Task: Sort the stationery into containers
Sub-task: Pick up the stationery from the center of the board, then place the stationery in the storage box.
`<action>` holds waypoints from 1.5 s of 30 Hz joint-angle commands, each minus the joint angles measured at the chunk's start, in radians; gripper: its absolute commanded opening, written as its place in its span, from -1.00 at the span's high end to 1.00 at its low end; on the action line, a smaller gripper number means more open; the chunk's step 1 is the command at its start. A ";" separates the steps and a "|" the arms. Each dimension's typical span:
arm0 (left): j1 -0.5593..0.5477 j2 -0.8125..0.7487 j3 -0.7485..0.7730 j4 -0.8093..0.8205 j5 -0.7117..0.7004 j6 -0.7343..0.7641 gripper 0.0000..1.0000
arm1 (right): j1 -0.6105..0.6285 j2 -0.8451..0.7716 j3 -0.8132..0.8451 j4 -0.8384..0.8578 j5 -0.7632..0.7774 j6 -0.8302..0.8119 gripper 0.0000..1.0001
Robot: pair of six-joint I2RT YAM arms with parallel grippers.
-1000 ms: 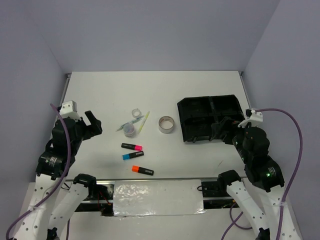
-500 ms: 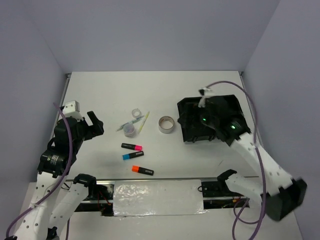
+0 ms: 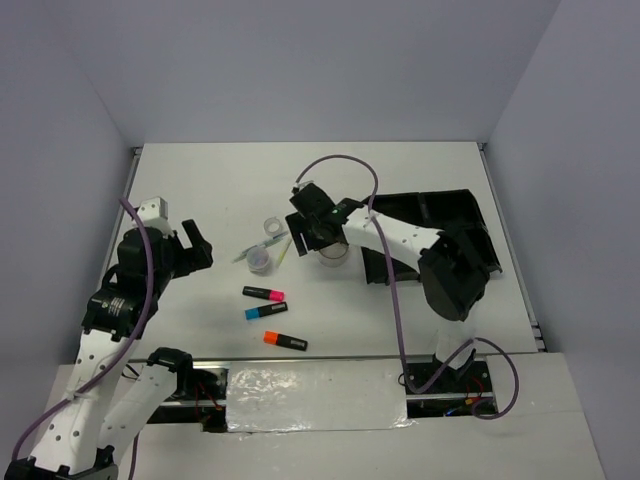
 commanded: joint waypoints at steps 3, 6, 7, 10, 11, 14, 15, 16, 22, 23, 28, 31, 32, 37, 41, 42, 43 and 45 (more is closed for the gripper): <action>-0.002 0.005 0.001 0.043 0.024 0.015 -0.99 | 0.000 0.080 0.074 -0.015 0.060 -0.014 -0.41; -0.002 0.011 0.001 0.046 0.032 0.020 -0.99 | -0.001 0.119 0.080 -0.010 0.069 -0.015 -0.34; -0.002 0.014 0.001 0.046 0.035 0.021 -0.99 | -0.001 0.139 0.080 -0.009 0.069 -0.015 -0.26; -0.002 0.023 0.002 0.046 0.038 0.023 -0.99 | 0.000 0.165 0.074 -0.004 0.057 -0.012 -0.06; -0.002 0.026 0.004 0.046 0.041 0.023 -0.99 | -0.001 0.166 0.073 -0.003 0.057 -0.011 0.02; -0.002 0.035 0.004 0.048 0.044 0.024 -0.99 | 0.000 0.159 0.068 0.002 0.063 -0.009 0.37; -0.002 0.037 0.004 0.048 0.044 0.024 -0.99 | 0.000 0.154 0.068 0.002 0.080 -0.009 0.37; -0.002 0.039 0.006 0.048 0.044 0.026 -0.99 | -0.001 0.148 0.073 0.000 0.082 -0.012 0.47; -0.002 0.054 0.007 0.046 0.047 0.026 -0.99 | -0.003 -0.033 0.039 0.054 0.040 -0.052 0.89; -0.002 0.055 0.007 0.048 0.047 0.029 -0.99 | -0.012 -0.059 0.042 0.054 0.043 -0.061 0.89; -0.002 0.066 0.009 0.048 0.052 0.029 -0.99 | -0.101 -0.114 0.120 -0.003 0.057 -0.089 0.89; -0.002 0.068 0.007 0.046 0.049 0.029 -0.99 | -0.180 -0.087 0.180 -0.079 0.083 -0.089 0.88; -0.002 0.063 0.007 0.046 0.049 0.029 -0.99 | -0.199 -0.070 0.188 -0.107 0.092 -0.085 0.88; -0.002 0.066 0.009 0.048 0.050 0.030 -0.99 | -0.316 -0.074 0.168 -0.107 0.135 -0.077 0.88; -0.002 0.068 0.007 0.048 0.056 0.030 -0.99 | -0.366 -0.074 0.154 -0.107 0.137 -0.077 0.84; -0.002 0.069 0.007 0.048 0.056 0.030 -0.99 | -0.371 -0.071 0.143 -0.107 0.141 -0.078 0.84; -0.002 0.068 0.007 0.048 0.056 0.030 -0.99 | -0.385 -0.068 0.139 -0.109 0.145 -0.077 0.83; -0.002 0.069 0.007 0.048 0.056 0.032 -0.99 | -0.397 -0.064 0.120 -0.107 0.143 -0.074 0.83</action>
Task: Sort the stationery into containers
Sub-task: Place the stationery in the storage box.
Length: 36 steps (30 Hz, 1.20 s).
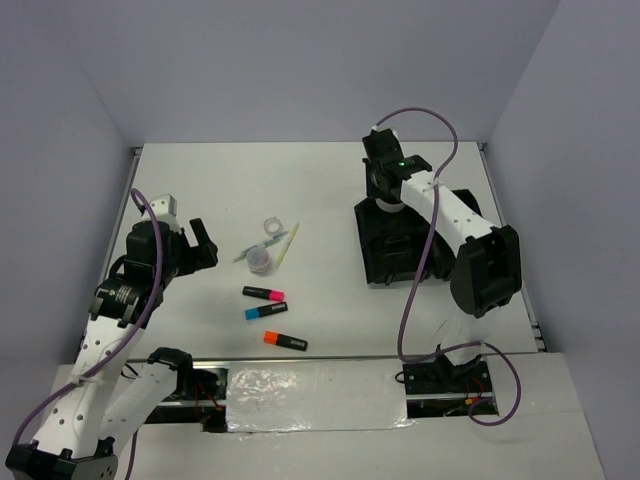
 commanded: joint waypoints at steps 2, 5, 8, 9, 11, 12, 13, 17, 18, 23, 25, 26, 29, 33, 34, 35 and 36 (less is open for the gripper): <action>-0.002 -0.002 0.006 0.045 0.015 0.023 -0.99 | -0.021 0.003 -0.040 -0.002 0.021 0.003 0.81; -0.002 -0.002 0.007 0.045 0.015 0.023 -0.99 | -0.039 -0.006 -0.080 0.010 0.024 0.017 0.79; -0.002 -0.002 0.006 0.045 0.015 0.023 -0.99 | -0.053 -0.021 -0.121 0.032 0.008 0.024 0.77; -0.002 -0.001 0.007 0.045 0.017 0.024 -0.99 | -0.056 -0.025 -0.138 0.036 0.005 0.024 0.76; -0.002 -0.002 0.006 0.045 0.017 0.023 -0.99 | -0.059 -0.028 -0.149 0.044 0.000 0.024 0.69; -0.002 -0.002 0.007 0.045 0.017 0.023 -0.99 | -0.059 -0.026 -0.155 0.044 -0.003 0.023 0.63; -0.002 -0.002 0.006 0.045 0.017 0.024 -0.99 | -0.061 -0.025 -0.158 0.045 -0.006 0.021 0.57; -0.002 -0.004 0.006 0.045 0.017 0.023 -0.99 | -0.059 -0.031 -0.158 0.049 -0.019 0.023 -0.15; -0.002 -0.004 0.004 0.047 0.020 0.023 -0.99 | -0.059 -0.032 -0.155 0.045 -0.020 0.023 -0.17; -0.002 -0.002 0.004 0.047 0.024 0.024 -0.99 | -0.059 -0.031 -0.126 0.047 -0.038 0.015 -0.17; -0.002 0.001 0.006 0.049 0.024 0.024 -0.99 | -0.058 -0.034 -0.110 0.045 -0.058 0.014 -0.16; -0.002 -0.001 0.004 0.049 0.023 0.024 -0.99 | -0.056 -0.037 -0.106 0.044 -0.064 0.015 -0.16; -0.002 -0.001 0.006 0.047 0.023 0.024 -0.99 | -0.035 -0.043 -0.089 0.044 -0.083 0.012 -0.19; -0.002 -0.001 0.006 0.047 0.021 0.024 -0.99 | 0.050 -0.014 -0.028 0.026 -0.068 -0.005 -0.29; -0.002 0.001 0.006 0.047 0.021 0.023 -0.99 | 0.067 -0.008 -0.003 0.030 -0.083 -0.009 -0.33; -0.002 0.001 0.007 0.047 0.020 0.024 -0.99 | 0.100 0.000 0.006 0.042 -0.095 -0.020 -0.41; -0.002 -0.002 0.006 0.047 0.015 0.021 -0.99 | 0.119 0.018 0.018 0.061 -0.104 -0.022 -0.60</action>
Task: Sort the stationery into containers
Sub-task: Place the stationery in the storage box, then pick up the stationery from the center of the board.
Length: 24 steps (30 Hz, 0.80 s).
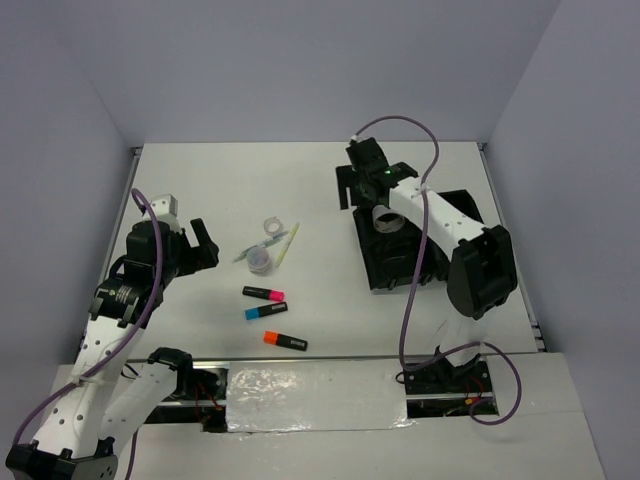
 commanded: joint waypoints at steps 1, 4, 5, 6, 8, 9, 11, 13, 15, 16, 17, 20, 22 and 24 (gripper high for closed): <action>-0.002 -0.004 0.007 0.042 -0.004 0.021 -0.99 | 0.103 0.028 0.107 0.049 -0.066 -0.041 -0.65; -0.002 -0.013 0.010 0.037 -0.029 0.012 -0.99 | 0.152 0.104 0.182 0.096 -0.124 -0.055 -1.00; -0.002 -0.022 0.012 0.034 -0.035 0.009 -0.99 | 0.169 0.135 0.218 0.089 -0.126 -0.052 -0.99; -0.002 -0.025 0.012 0.034 -0.041 0.007 -0.99 | 0.174 0.210 0.300 0.078 -0.121 -0.044 -0.99; -0.002 -0.036 0.009 0.033 -0.049 0.004 -0.99 | 0.177 0.284 0.379 0.046 -0.132 -0.020 -0.96; -0.002 -0.039 0.009 0.034 -0.049 0.003 -0.99 | 0.176 0.351 0.450 0.038 -0.137 -0.001 -0.88; -0.002 -0.037 0.009 0.036 -0.046 0.004 -0.99 | 0.180 0.410 0.508 0.027 -0.175 0.003 -0.70; -0.001 -0.030 0.009 0.036 -0.040 0.007 -0.99 | 0.191 0.488 0.577 0.032 -0.210 0.005 -0.48; -0.001 -0.024 0.010 0.036 -0.035 0.009 -0.99 | 0.206 0.537 0.636 0.029 -0.216 -0.001 -0.40; -0.001 -0.019 0.010 0.036 -0.035 0.010 -0.99 | 0.211 0.577 0.653 0.023 -0.216 0.002 -0.36; -0.001 -0.019 0.012 0.036 -0.032 0.010 -0.99 | 0.214 0.589 0.663 0.026 -0.229 0.003 -0.34; -0.001 -0.022 0.010 0.036 -0.031 0.013 -0.99 | 0.222 0.589 0.606 0.079 -0.278 0.026 -0.33; 0.002 -0.025 0.010 0.037 -0.028 0.013 -0.99 | 0.223 0.580 0.577 0.116 -0.285 0.043 -0.33; 0.002 -0.022 0.009 0.040 -0.021 0.015 -0.99 | 0.225 0.573 0.557 0.124 -0.298 0.048 -0.33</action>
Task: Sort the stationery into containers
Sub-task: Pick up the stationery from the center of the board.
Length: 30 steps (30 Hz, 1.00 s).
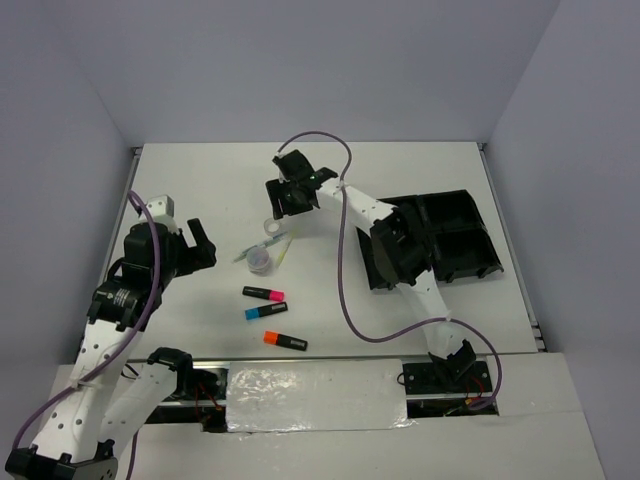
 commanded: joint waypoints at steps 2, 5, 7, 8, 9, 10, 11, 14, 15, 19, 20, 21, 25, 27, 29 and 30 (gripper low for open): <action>0.003 0.002 0.010 0.041 0.017 0.021 -0.99 | 0.022 -0.037 -0.014 0.067 -0.044 0.019 -0.32; 0.005 0.008 0.010 0.043 0.024 0.024 -0.99 | 0.041 -0.017 0.007 0.051 -0.018 0.011 -0.30; 0.005 0.008 0.010 0.044 0.028 0.024 -0.99 | 0.056 0.006 0.038 0.003 0.057 -0.004 -0.27; 0.005 0.008 0.009 0.046 0.029 0.026 -0.99 | 0.060 0.020 0.075 -0.015 0.085 -0.009 -0.26; 0.006 0.006 0.009 0.047 0.032 0.026 -0.99 | 0.062 0.046 0.090 -0.028 0.102 -0.016 -0.24; 0.005 0.006 0.007 0.046 0.034 0.026 -0.99 | 0.061 0.057 0.099 -0.046 0.123 -0.016 -0.21; 0.006 0.008 0.007 0.047 0.034 0.027 -0.99 | 0.062 0.066 0.113 -0.054 0.133 -0.016 -0.19; 0.006 0.008 0.009 0.047 0.040 0.029 -0.99 | 0.062 0.098 0.129 -0.072 0.151 -0.018 -0.13; 0.006 0.008 0.009 0.047 0.041 0.030 -0.99 | 0.062 0.103 0.127 -0.072 0.148 -0.018 -0.12; 0.006 0.008 0.009 0.049 0.043 0.030 -0.99 | 0.064 0.132 0.129 -0.065 0.116 -0.018 0.04; 0.006 0.008 0.009 0.049 0.043 0.030 -0.99 | 0.062 0.134 0.129 -0.059 0.108 -0.018 0.12; 0.006 0.009 0.010 0.049 0.044 0.030 -0.99 | 0.062 0.132 0.126 -0.045 0.099 -0.018 0.20; 0.006 0.011 0.009 0.050 0.044 0.030 -0.99 | 0.062 0.091 0.072 0.018 0.071 -0.003 0.84; 0.008 0.014 0.010 0.050 0.046 0.030 -0.99 | 0.062 0.036 0.044 0.069 0.059 0.011 0.86; 0.008 0.018 0.009 0.050 0.046 0.032 -0.99 | 0.059 -0.035 0.004 0.096 0.061 0.023 0.89; 0.008 0.018 0.010 0.050 0.047 0.032 -0.99 | 0.056 -0.062 -0.008 0.115 0.067 0.028 0.89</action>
